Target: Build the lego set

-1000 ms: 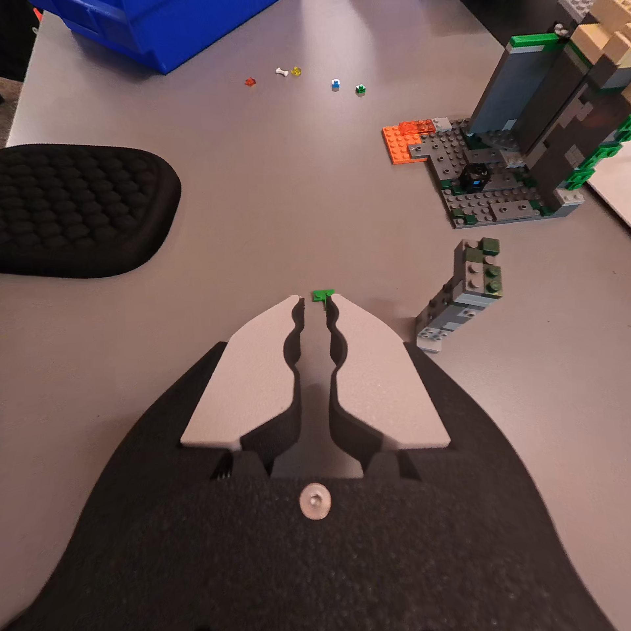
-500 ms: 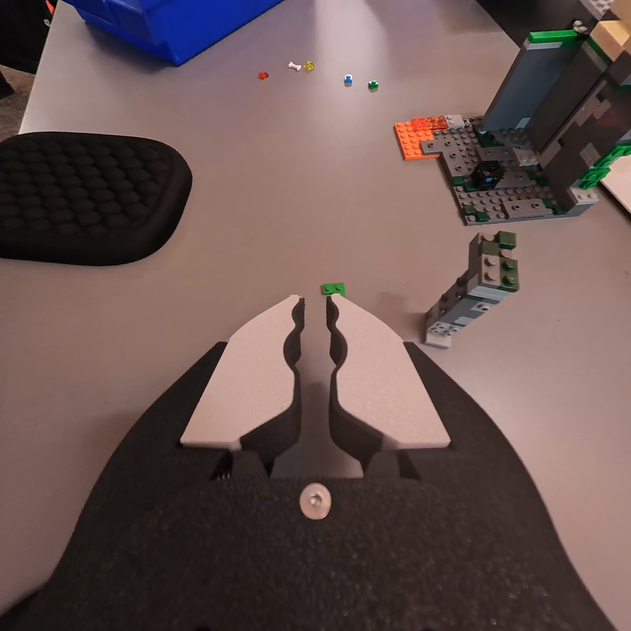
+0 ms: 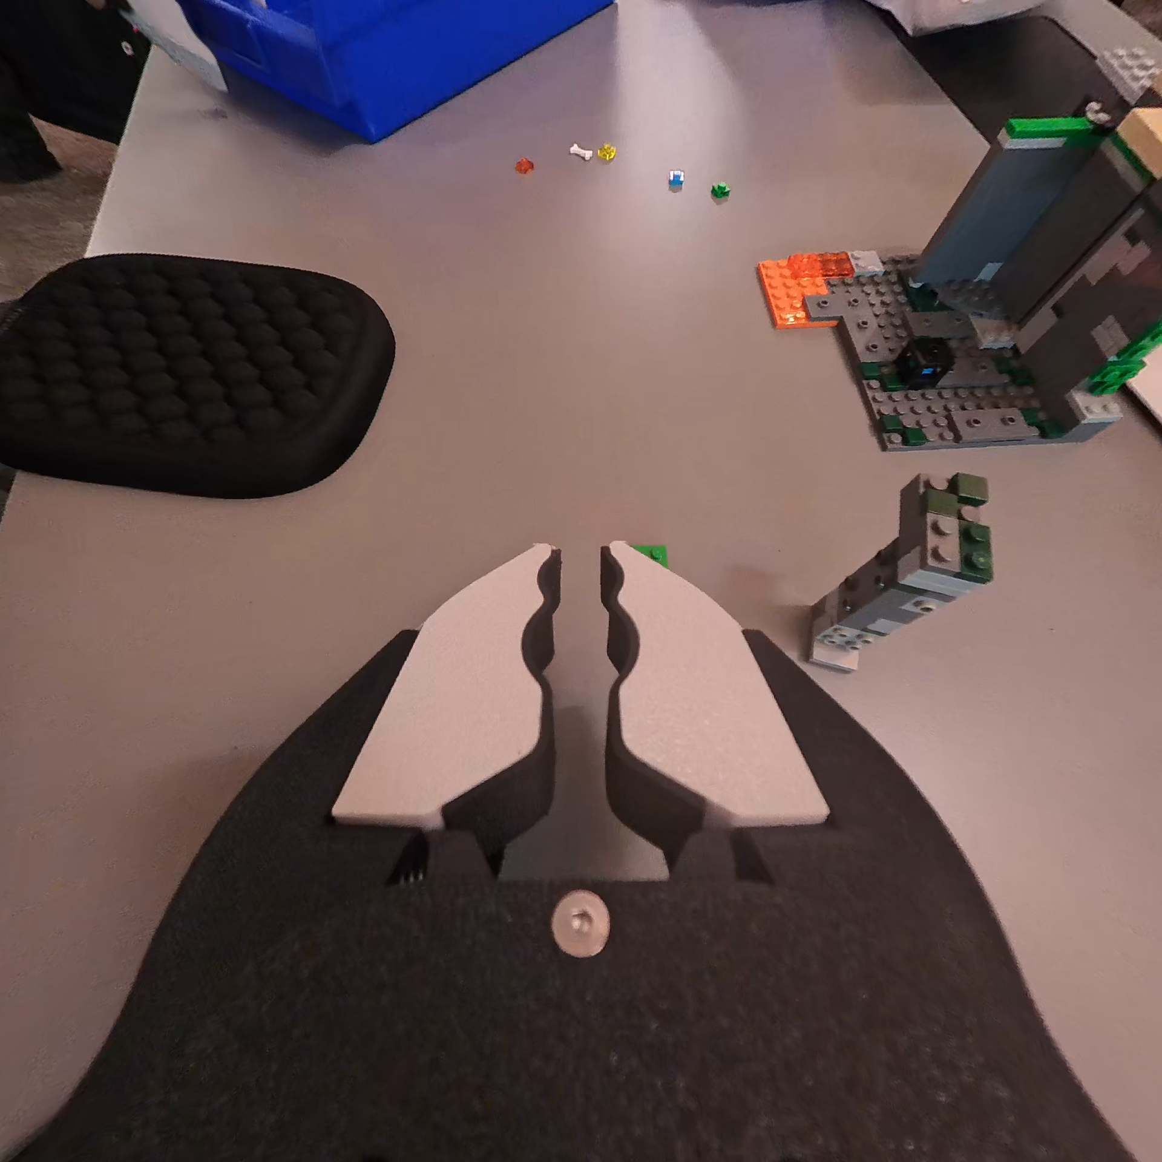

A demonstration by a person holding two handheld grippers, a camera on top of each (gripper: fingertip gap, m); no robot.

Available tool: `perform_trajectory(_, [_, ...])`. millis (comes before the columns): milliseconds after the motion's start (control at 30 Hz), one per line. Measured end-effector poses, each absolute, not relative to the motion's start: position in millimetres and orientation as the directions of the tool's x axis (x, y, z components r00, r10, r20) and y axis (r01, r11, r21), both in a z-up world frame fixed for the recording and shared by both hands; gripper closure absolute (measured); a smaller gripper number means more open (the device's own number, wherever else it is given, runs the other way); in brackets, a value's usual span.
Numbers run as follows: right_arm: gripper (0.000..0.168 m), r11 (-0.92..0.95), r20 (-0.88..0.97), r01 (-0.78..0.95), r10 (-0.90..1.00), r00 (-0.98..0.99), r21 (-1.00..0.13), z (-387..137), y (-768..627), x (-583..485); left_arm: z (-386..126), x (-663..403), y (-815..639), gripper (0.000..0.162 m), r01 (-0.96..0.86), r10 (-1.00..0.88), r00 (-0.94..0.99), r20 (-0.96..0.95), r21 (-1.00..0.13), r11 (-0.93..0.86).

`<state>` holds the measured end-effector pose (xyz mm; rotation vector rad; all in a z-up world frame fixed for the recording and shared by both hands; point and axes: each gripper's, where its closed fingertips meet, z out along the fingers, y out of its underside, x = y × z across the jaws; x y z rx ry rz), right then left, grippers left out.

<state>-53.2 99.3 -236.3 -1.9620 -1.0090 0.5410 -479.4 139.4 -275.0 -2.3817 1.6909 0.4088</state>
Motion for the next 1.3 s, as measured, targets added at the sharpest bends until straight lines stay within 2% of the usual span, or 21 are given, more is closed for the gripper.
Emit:
perform_trajectory(100, [0.157,-0.318,0.004,0.45,0.813,0.582,-0.835,-236,99,-54,-283,-490,146,0.133,-0.943,-0.887,0.274,-0.373,0.075,-0.323])
perform_trajectory(333, [0.157,-0.313,0.018,0.459,0.811,0.585,-0.832,-238,99,-51,-271,-512,147,0.133,-0.911,-0.837,0.22,-0.502,0.202,-0.361])
perform_trajectory(600, [0.157,-0.311,0.027,0.478,0.817,0.576,-0.821,-243,97,-52,-212,-519,137,0.133,-0.852,-0.66,0.071,-0.748,0.299,-0.43])
perform_trajectory(767, [0.157,-0.314,0.019,0.483,0.823,0.568,-0.817,-246,96,-56,-201,-532,147,0.133,-0.81,-0.616,0.002,-0.788,0.36,-0.463])
perform_trajectory(967, [0.157,-0.291,0.051,0.495,0.822,0.567,-0.819,-242,95,-55,-236,-511,136,0.133,-0.862,-0.702,0.118,-0.702,0.28,-0.424])
perform_trajectory(1300, [0.157,-0.302,0.035,0.492,0.824,0.565,-0.816,-245,94,-56,-265,-474,130,0.133,-0.92,-0.78,0.172,-0.602,0.185,-0.346])
